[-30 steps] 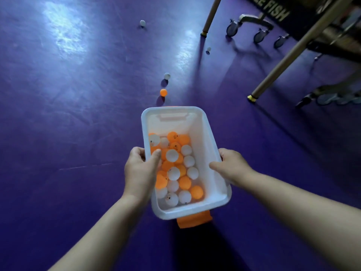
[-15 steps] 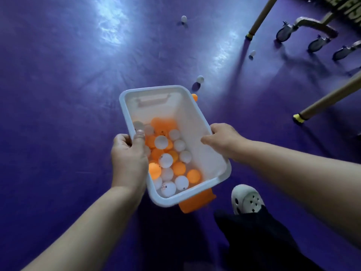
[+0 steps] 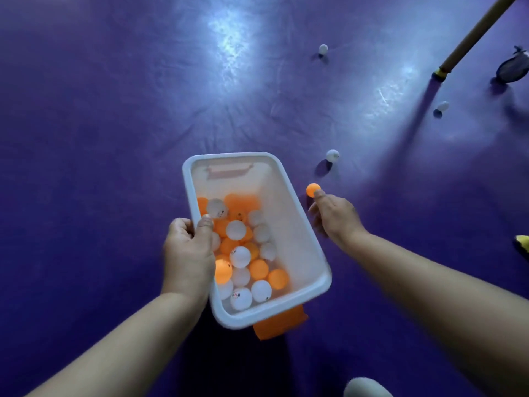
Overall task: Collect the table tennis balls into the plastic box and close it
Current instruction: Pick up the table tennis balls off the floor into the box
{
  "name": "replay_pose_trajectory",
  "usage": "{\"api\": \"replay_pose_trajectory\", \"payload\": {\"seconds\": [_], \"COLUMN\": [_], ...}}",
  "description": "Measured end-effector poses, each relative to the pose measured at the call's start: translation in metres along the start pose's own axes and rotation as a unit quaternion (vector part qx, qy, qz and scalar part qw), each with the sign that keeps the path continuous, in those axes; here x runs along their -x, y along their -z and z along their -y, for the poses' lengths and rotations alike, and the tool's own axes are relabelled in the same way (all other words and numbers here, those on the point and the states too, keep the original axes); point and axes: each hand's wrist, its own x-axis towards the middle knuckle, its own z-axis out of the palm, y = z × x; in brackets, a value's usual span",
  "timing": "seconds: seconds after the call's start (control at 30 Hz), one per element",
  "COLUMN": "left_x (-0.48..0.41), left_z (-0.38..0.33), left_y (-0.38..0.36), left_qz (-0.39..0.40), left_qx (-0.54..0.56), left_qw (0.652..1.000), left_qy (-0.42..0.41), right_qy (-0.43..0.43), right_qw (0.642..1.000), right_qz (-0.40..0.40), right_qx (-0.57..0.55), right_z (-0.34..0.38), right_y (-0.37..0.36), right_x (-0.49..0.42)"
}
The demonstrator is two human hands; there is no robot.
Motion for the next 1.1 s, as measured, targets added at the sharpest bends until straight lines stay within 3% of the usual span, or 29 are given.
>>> {"api": "replay_pose_trajectory", "payload": {"seconds": [0.2,0.47,0.57,0.63,0.7,0.8,0.97,1.03,1.1], "left_x": [-0.026,-0.032,-0.030,-0.031,-0.033,-0.039,-0.046,-0.047,-0.048], "left_z": [-0.012,0.000,-0.002,-0.004,-0.007,-0.009,-0.013,-0.013,-0.012], "left_y": [-0.047,-0.082,-0.092,-0.099,-0.106,-0.114,-0.124,-0.125,-0.123], "left_qz": [-0.063,-0.131,-0.146,-0.154,-0.156,-0.161,-0.168,-0.167,-0.170], "left_qx": [-0.020,-0.029,-0.026,-0.031,-0.040,-0.044,-0.033,-0.026,-0.020], "left_qw": [0.998,0.991,0.989,0.987,0.987,0.986,0.985,0.985,0.985], "left_qy": [-0.003,0.022,0.024,0.025,0.024,0.022,0.030,0.026,0.022], "right_qy": [0.054,0.137,0.209,0.234,0.216,0.178,0.093,0.095,0.084], "right_qw": [0.983,0.944,0.910,0.911,0.936,0.959,0.930,0.921,0.933], "right_qz": [-0.009,0.099,0.102,0.088,0.058,-0.049,0.059,0.091,0.077], "right_qx": [0.175,0.283,0.345,0.328,0.272,0.215,0.350,0.367,0.340], "right_z": [-0.025,-0.063,-0.074,-0.074,-0.070,-0.063,-0.053,-0.053,-0.051], "right_y": [0.004,-0.009,-0.010,-0.010,-0.006,0.015,0.037,0.035,0.031], "right_x": [-0.090,-0.138,-0.152,-0.163,-0.176,-0.201,-0.237,-0.243,-0.242]}}
